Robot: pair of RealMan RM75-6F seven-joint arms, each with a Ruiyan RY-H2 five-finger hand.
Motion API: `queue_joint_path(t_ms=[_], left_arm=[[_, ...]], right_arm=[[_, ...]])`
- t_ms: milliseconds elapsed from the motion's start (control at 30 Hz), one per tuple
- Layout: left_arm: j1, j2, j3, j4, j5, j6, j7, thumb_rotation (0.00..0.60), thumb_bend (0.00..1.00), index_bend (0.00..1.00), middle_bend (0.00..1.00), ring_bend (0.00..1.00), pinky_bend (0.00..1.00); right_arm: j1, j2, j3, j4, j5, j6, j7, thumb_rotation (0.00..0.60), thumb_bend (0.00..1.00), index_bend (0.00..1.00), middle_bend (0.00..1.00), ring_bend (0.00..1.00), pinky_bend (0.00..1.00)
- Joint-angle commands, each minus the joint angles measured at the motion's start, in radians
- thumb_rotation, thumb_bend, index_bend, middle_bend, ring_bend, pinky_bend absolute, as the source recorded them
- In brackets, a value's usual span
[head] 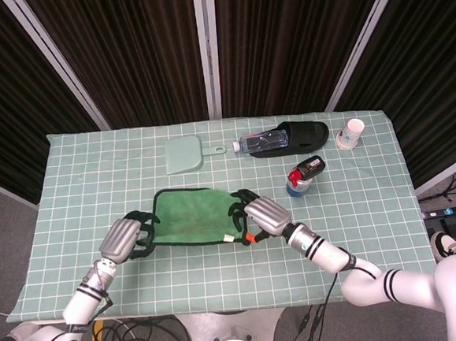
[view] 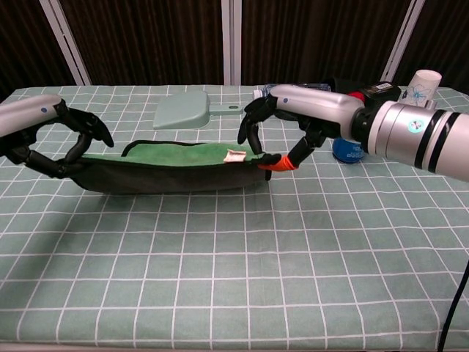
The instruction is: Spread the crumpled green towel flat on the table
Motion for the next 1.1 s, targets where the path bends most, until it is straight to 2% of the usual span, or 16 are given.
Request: queue_joint_path(t_ms=[33, 400, 700, 767, 967, 1100], left_arm=[[0.005, 0.011, 0.019, -0.007, 0.006, -0.015, 0.011, 0.600, 0.45, 0.79, 0.44, 0.30, 0.24], [0.020, 0.062, 0.076, -0.081, 0.028, -0.051, 0.066, 0.600, 0.45, 0.79, 0.44, 0.30, 0.23], [0.019, 0.070, 0.096, -0.099, 0.027, -0.085, 0.110, 0.600, 0.43, 0.79, 0.43, 0.30, 0.23], [0.017, 0.071, 0.099, -0.100, 0.022, -0.096, 0.120, 0.600, 0.39, 0.75, 0.42, 0.30, 0.23], [0.005, 0.084, 0.107, -0.115, 0.000, -0.142, 0.160, 0.600, 0.22, 0.54, 0.37, 0.30, 0.23], [-0.004, 0.095, 0.111, -0.128, -0.008, -0.165, 0.184, 0.600, 0.18, 0.43, 0.33, 0.30, 0.22]], right_arm=[[-0.007, -0.008, -0.014, -0.008, -0.012, 0.000, 0.006, 0.600, 0.39, 0.79, 0.30, 0.04, 0.00], [-0.027, -0.007, -0.058, -0.044, -0.058, 0.004, 0.016, 0.600, 0.39, 0.79, 0.30, 0.04, 0.00], [-0.041, -0.018, -0.086, -0.033, -0.083, 0.006, -0.021, 0.600, 0.39, 0.78, 0.30, 0.03, 0.00], [-0.043, -0.025, -0.090, -0.023, -0.091, 0.009, -0.040, 0.600, 0.39, 0.78, 0.30, 0.03, 0.00], [-0.052, -0.045, -0.102, -0.007, -0.095, 0.003, -0.067, 0.600, 0.39, 0.76, 0.29, 0.02, 0.00], [-0.058, -0.050, -0.113, 0.000, -0.103, 0.000, -0.095, 0.600, 0.38, 0.74, 0.28, 0.01, 0.00]])
